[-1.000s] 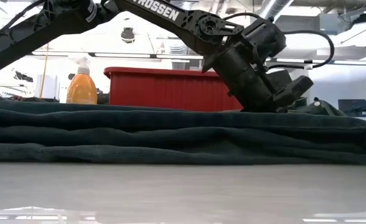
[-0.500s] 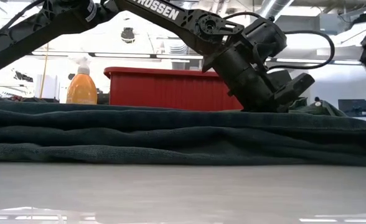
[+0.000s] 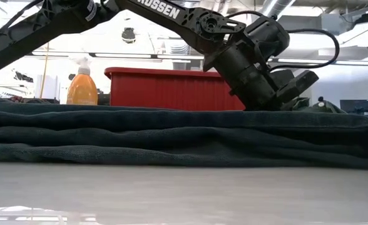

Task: Fold Laundry from Bin
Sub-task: Fold the blue pants from the bin

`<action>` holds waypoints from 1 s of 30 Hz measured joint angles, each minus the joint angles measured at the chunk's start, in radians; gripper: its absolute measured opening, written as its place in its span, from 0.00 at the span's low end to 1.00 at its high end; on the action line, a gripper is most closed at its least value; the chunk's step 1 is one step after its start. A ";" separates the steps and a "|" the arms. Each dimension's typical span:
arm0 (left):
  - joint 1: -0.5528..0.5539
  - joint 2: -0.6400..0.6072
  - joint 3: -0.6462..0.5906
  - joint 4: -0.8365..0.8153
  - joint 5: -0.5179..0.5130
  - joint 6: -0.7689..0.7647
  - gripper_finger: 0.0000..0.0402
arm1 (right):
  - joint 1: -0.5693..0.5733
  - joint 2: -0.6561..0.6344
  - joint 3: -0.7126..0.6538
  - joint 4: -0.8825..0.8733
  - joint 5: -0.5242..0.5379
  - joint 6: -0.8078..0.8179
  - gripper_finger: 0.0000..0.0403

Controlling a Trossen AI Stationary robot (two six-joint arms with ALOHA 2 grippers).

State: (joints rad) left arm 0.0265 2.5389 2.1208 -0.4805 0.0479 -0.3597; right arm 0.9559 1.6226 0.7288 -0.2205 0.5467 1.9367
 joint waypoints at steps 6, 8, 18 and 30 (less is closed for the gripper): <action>0.006 0.000 0.000 0.001 0.002 0.007 0.00 | 0.020 -0.060 0.031 -0.143 0.019 0.033 0.04; 0.007 0.000 0.000 0.000 0.001 0.011 0.00 | 0.020 -0.092 0.048 -0.219 0.049 0.037 0.04; 0.008 0.000 0.000 0.000 0.010 0.015 0.00 | -0.077 -0.110 0.028 -0.280 0.100 -0.031 0.04; 0.005 0.001 0.000 0.000 0.043 0.009 0.00 | -0.043 -0.001 -0.017 0.016 -0.029 -0.037 0.04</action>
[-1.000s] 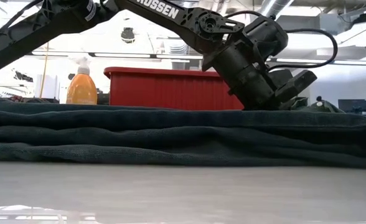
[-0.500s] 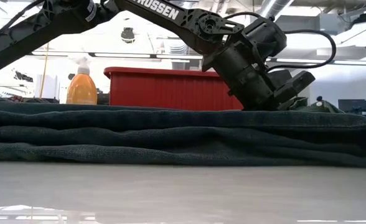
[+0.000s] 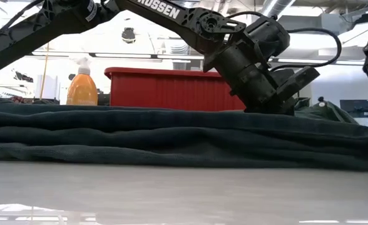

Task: Fold Laundry from Bin
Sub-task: Fold the blue pants from the bin

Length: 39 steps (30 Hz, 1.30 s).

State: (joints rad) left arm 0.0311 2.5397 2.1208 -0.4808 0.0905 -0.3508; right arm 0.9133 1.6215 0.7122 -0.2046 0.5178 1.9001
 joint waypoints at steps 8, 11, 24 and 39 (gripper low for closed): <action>0.010 -0.006 0.000 -0.003 -0.031 0.023 0.00 | 0.046 -0.231 0.021 -0.213 0.056 -0.009 0.04; 0.007 -0.034 -0.002 -0.012 -0.037 0.047 0.00 | 0.058 -0.299 0.022 -0.324 0.184 0.046 0.05; -0.090 -0.352 -0.002 -0.239 0.025 0.298 0.00 | -0.064 -0.368 0.010 -0.572 0.239 0.075 0.48; -0.095 -0.374 -0.001 -0.352 -0.049 0.422 0.08 | -0.109 -0.450 -0.112 -0.312 0.223 -0.070 0.71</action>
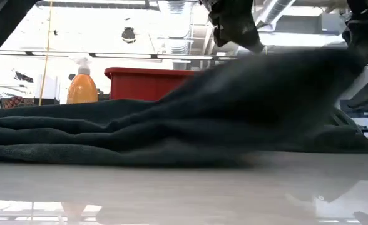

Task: Fold Laundry from Bin
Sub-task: Fold the blue pants from the bin

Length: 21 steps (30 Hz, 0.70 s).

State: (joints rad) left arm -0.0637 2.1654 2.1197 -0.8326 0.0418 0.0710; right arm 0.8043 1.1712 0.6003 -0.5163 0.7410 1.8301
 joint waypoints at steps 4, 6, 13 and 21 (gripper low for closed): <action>0.013 -0.011 0.002 0.034 -0.046 0.003 0.23 | 0.000 0.013 0.001 0.004 -0.001 0.009 0.71; 0.021 -0.012 0.002 0.035 -0.075 -0.014 0.31 | 0.000 0.021 0.001 0.001 -0.004 0.040 0.71; 0.012 -0.031 0.001 -0.155 0.060 -0.094 0.45 | -0.016 0.080 0.001 0.022 -0.006 0.088 0.71; -0.097 -0.061 -0.153 -0.143 0.020 -0.117 0.45 | -0.073 0.199 -0.075 0.319 -0.036 0.058 0.71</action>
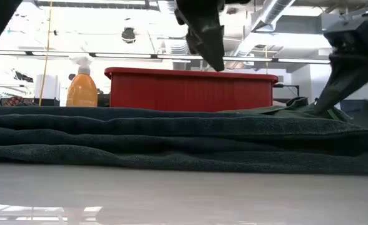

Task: Fold Laundry from Bin
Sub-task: Fold the blue pants from the bin

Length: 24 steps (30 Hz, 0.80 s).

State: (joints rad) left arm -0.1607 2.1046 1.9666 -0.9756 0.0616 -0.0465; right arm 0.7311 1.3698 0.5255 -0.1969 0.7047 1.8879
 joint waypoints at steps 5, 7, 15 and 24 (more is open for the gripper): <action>-0.056 -0.141 -0.208 0.128 -0.128 -0.073 0.44 | 0.008 0.067 -0.140 0.353 0.052 -0.013 0.71; -0.070 -0.234 -0.330 0.199 -0.183 -0.123 0.44 | 0.008 0.092 -0.158 0.451 0.066 -0.043 0.71; -0.109 -0.504 -0.858 0.667 -0.227 -0.417 0.44 | -0.077 0.228 -0.130 0.627 0.007 -0.192 0.71; -0.196 -0.502 -1.091 0.928 -0.309 -0.619 0.44 | -0.159 0.232 -0.065 0.602 -0.094 -0.350 0.28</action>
State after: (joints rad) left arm -0.3562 1.6021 0.8757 -0.0475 -0.2473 -0.6652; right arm 0.5723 1.6013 0.4609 0.4046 0.6104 1.5375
